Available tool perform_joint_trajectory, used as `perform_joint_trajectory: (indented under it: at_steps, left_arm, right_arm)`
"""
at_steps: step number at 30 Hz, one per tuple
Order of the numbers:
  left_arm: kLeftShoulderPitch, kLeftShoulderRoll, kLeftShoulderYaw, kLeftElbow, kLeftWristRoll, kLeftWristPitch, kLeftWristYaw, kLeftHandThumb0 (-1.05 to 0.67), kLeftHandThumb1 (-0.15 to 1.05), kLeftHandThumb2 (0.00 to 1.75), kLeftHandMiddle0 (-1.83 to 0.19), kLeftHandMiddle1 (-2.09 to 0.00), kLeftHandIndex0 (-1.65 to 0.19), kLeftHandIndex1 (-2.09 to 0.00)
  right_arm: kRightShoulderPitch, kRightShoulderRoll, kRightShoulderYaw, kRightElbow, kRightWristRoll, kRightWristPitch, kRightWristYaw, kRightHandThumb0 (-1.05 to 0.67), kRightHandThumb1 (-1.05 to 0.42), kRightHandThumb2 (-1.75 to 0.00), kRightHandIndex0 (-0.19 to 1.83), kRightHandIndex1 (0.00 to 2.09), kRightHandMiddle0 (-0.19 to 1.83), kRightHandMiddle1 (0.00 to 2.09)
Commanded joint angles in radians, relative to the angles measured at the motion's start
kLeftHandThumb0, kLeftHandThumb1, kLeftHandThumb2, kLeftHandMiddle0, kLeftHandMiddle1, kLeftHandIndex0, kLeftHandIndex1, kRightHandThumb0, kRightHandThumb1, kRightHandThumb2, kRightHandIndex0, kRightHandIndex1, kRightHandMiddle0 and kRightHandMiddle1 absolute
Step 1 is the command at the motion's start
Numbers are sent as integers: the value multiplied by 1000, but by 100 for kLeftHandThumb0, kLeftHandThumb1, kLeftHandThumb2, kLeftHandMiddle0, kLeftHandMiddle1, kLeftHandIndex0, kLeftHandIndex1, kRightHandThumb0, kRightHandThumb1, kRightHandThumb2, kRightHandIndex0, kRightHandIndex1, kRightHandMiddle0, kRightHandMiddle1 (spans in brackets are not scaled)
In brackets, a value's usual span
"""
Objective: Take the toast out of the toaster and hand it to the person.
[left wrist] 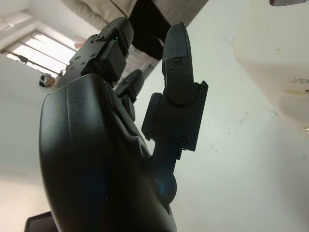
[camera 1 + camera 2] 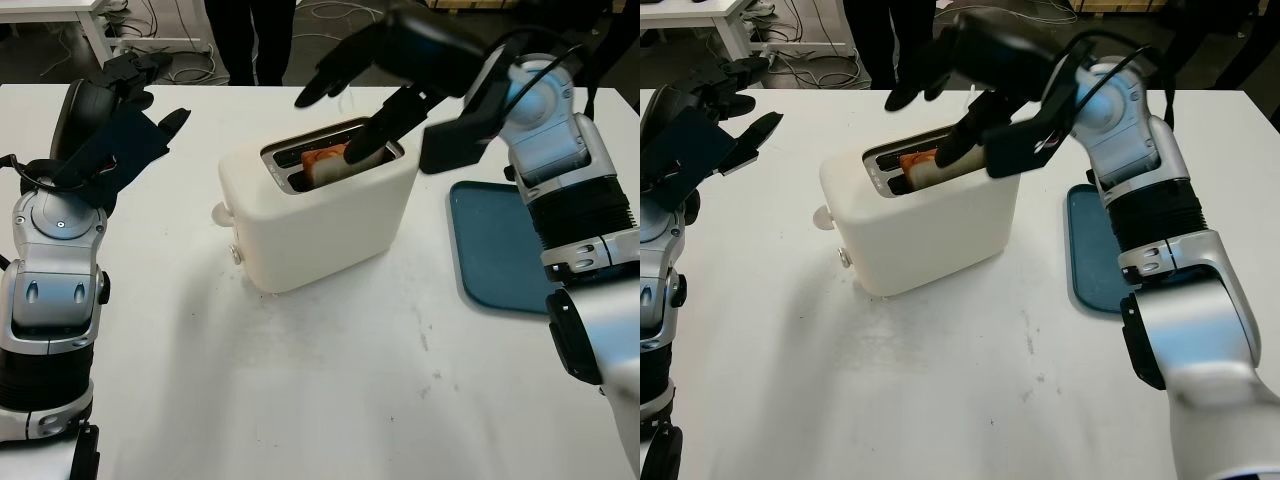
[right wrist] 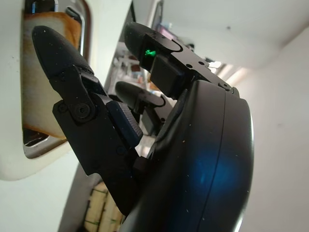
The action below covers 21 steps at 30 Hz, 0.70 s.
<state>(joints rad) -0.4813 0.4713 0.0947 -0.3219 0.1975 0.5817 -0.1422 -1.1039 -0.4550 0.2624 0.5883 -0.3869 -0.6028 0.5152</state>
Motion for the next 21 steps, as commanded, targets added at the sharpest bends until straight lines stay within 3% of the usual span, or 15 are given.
perform_joint_trajectory:
  at_steps: [1,9,21]
  left_arm:
    - [6,-2,4,-1,8,-3,5,-49,92,38,-12,-71,-44,-14]
    - [3,-1,0,2,9,-4,3,-49,92,38,-14,-69,-46,-15]
    - [0,-11,0,-4,6,13,5,-52,92,38,-15,-67,-41,-10]
  right_arm:
    - [3,-2,16,14,-31,-34,-38,-72,-61,0,66,85,96,14]
    - [-24,-1,60,137,-131,-121,-179,-58,-63,0,69,88,100,15]
    - [-48,-13,110,220,-233,-152,-320,-53,-68,-1,70,85,99,13]
